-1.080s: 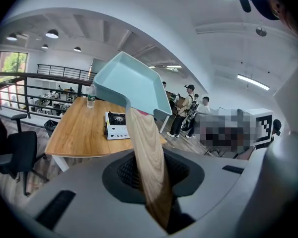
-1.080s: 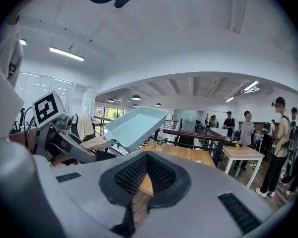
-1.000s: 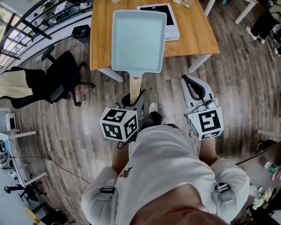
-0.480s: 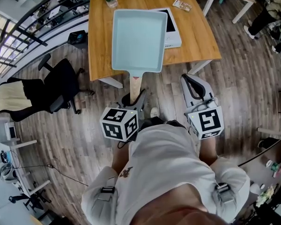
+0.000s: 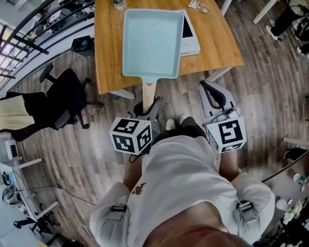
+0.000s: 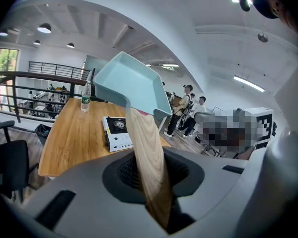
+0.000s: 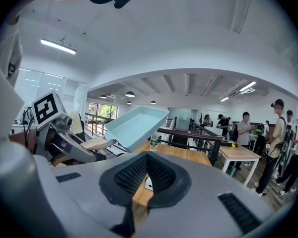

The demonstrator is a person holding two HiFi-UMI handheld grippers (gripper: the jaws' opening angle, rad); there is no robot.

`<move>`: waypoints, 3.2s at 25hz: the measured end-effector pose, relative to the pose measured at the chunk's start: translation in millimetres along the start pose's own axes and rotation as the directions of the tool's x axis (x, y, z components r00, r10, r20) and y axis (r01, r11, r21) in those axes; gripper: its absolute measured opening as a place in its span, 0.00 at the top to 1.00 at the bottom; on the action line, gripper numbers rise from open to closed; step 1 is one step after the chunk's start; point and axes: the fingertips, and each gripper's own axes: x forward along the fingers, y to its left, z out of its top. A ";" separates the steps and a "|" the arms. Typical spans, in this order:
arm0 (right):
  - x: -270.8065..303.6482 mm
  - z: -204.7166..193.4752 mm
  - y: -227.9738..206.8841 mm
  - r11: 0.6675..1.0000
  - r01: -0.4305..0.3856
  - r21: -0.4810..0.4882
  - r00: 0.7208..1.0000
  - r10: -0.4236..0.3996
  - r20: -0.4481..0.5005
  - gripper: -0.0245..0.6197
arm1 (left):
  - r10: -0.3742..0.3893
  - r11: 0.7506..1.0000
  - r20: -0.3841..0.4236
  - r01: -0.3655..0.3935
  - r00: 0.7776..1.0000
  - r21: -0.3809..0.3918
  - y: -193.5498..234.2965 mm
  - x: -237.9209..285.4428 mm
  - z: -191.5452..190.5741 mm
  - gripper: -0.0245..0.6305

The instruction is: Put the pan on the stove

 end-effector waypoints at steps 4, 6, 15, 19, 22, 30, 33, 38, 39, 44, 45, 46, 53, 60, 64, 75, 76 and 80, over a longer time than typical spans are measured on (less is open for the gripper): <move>12.2 0.5 -7.9 1.000 -0.004 0.001 1.000 0.004 -0.004 0.93 | 0.006 1.000 -0.001 -0.006 1.000 -0.004 6.8 8.3 8.8 0.83; 18.5 1.3 -13.8 1.000 -0.007 0.001 1.000 0.007 -0.004 0.93 | 0.012 1.000 0.001 -0.012 1.000 -0.007 10.1 14.2 13.4 0.83; 50.4 5.3 -45.9 1.000 -0.031 -0.006 1.000 0.031 0.005 0.93 | 0.030 0.999 0.009 -0.030 1.000 -0.018 20.1 47.8 37.8 0.83; 64.2 9.3 -60.3 0.999 -0.039 -0.011 0.999 0.039 0.008 0.93 | 0.039 0.999 0.015 -0.038 0.999 -0.021 23.6 60.7 50.2 0.83; 75.0 11.3 -70.4 0.998 -0.053 -0.014 0.999 0.053 0.011 0.93 | 0.051 0.998 0.018 -0.050 0.999 -0.028 27.7 71.1 59.0 0.83; 97.8 15.1 -99.4 0.996 -0.085 -0.017 0.996 0.086 0.019 0.93 | 0.087 0.996 0.024 -0.086 0.996 -0.039 31.2 94.0 80.8 0.83; 104.3 15.4 -108.4 0.994 -0.103 -0.022 0.994 0.104 0.025 0.93 | 0.098 0.994 0.026 -0.097 0.995 -0.043 30.2 103.5 86.1 0.83; 109.5 15.2 -126.9 0.993 -0.118 -0.026 0.993 0.118 0.022 0.93 | 0.114 0.992 0.025 -0.113 0.993 -0.050 25.7 117.1 94.1 0.83; 110.7 15.3 -129.8 0.992 -0.121 -0.027 0.992 0.121 0.023 0.93 | 0.118 0.992 0.026 -0.116 0.993 -0.051 25.4 119.1 95.2 0.83; 114.6 11.5 -139.6 0.991 -0.133 -0.026 0.991 0.134 0.029 0.93 | 0.137 0.989 0.026 -0.136 0.990 -0.056 25.8 127.9 97.3 0.83; 115.3 10.6 -141.3 0.990 -0.136 -0.023 0.990 0.136 0.027 0.93 | 0.141 0.989 0.024 -0.140 0.990 -0.057 25.9 129.2 97.6 0.83; 116.1 10.1 -143.0 0.990 -0.138 -0.021 0.990 0.139 0.026 0.93 | 0.145 0.988 0.023 -0.143 0.989 -0.057 25.8 130.3 98.4 0.83; 128.2 9.4 -142.3 0.988 -0.155 -0.007 0.988 0.155 0.015 0.93 | 0.148 0.987 0.007 -0.148 0.989 -0.069 31.1 133.3 100.0 0.83; 146.5 4.3 -145.7 0.990 -0.143 -0.001 0.990 0.143 -0.004 0.93 | 0.136 0.988 -0.016 -0.137 0.991 -0.073 48.5 146.3 102.7 0.83; 160.6 9.5 -150.5 0.992 -0.128 -0.005 0.992 0.128 -0.006 0.93 | 0.118 0.991 -0.015 -0.119 0.993 -0.067 58.3 154.5 113.8 0.83; 211.1 20.9 -155.2 0.996 -0.093 -0.008 0.995 0.093 -0.032 0.93 | 0.072 0.995 -0.027 -0.074 0.997 -0.063 99.1 178.2 141.5 0.83; 215.5 21.5 -155.6 0.996 -0.089 -0.008 0.995 0.089 -0.035 0.93 | 0.068 0.996 -0.030 -0.070 0.997 -0.064 103.2 180.6 143.3 0.83; 230.5 19.4 -157.1 0.998 -0.070 -0.004 0.996 0.070 -0.054 0.93 | 0.050 0.996 -0.048 -0.053 0.998 -0.065 118.0 191.1 146.4 0.83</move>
